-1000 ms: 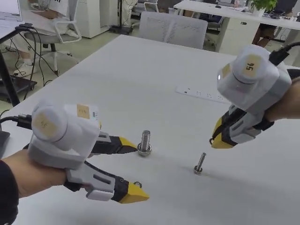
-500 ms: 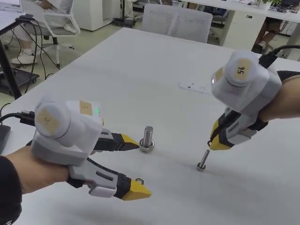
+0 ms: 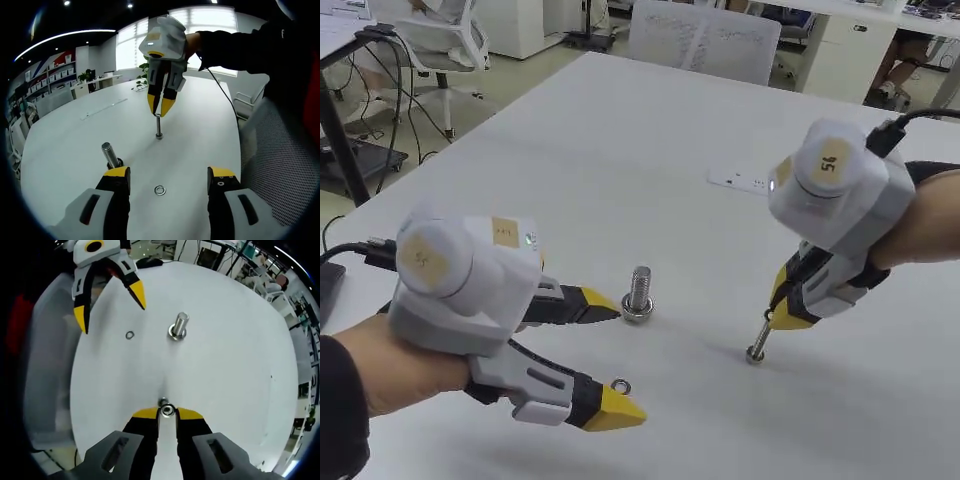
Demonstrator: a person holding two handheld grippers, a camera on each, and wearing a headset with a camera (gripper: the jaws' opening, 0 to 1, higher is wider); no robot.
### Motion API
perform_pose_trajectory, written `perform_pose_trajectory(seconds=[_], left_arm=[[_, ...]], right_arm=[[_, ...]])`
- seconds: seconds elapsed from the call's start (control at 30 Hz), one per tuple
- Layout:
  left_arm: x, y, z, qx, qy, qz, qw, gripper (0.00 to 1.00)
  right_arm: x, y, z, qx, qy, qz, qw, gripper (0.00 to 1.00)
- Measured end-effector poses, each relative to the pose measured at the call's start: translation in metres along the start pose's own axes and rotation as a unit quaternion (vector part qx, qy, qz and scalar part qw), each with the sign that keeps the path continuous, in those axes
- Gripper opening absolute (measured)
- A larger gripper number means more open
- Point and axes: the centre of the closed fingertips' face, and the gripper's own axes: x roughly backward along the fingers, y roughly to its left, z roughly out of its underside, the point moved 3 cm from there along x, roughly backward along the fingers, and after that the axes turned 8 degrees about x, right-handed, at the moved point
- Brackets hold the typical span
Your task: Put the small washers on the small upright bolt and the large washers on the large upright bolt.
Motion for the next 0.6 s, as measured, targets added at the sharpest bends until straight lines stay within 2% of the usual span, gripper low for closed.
perform_pose_trajectory(seconds=[0.4, 0.6], left_arm=[[0.000, -0.001, 0.002, 0.002, 0.001, 0.001, 1.0000, 0.61], [0.000, 0.000, 0.003, 0.004, 0.001, 0.000, 1.0000, 0.61]], right_arm=[[-0.005, 0.003, 0.000, -0.004, 0.000, -0.006, 1.0000, 0.14], [-0.013, 0.003, 0.002, -0.008, 0.000, -0.009, 0.9999, 0.14]])
